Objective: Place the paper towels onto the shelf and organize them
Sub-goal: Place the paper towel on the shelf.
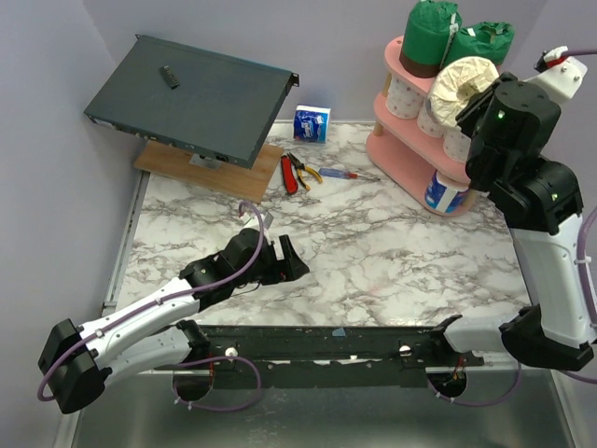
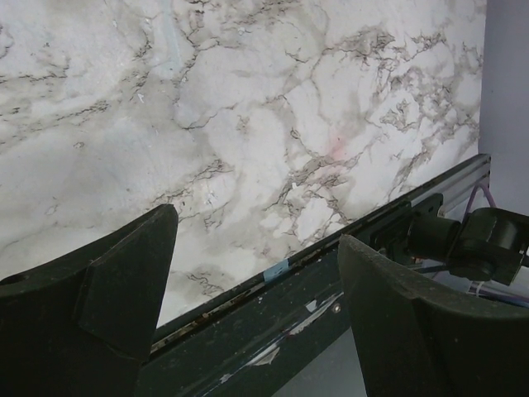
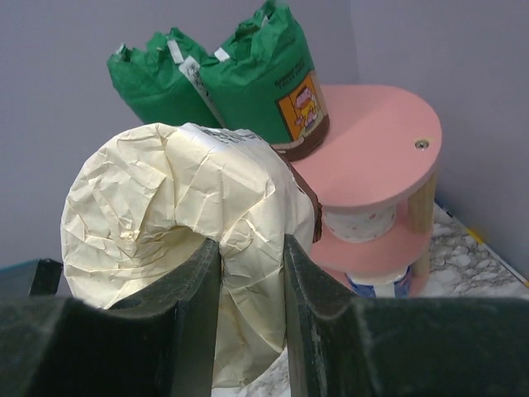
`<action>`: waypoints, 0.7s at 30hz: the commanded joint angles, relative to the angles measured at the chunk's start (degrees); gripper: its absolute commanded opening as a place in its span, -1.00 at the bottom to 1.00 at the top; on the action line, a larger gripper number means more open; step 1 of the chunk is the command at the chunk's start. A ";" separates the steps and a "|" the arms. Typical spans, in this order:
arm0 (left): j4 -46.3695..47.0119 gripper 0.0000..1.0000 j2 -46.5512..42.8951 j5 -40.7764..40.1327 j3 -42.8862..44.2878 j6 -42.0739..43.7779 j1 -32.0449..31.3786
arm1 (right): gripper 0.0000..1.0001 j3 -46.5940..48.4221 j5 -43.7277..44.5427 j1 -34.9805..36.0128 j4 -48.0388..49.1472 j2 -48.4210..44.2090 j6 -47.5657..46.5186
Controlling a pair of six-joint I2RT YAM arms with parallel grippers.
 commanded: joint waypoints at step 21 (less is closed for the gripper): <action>1.52 0.66 -1.40 3.84 -0.28 1.48 0.12 | -0.81 6.44 -6.51 -22.51 0.75 6.62 7.55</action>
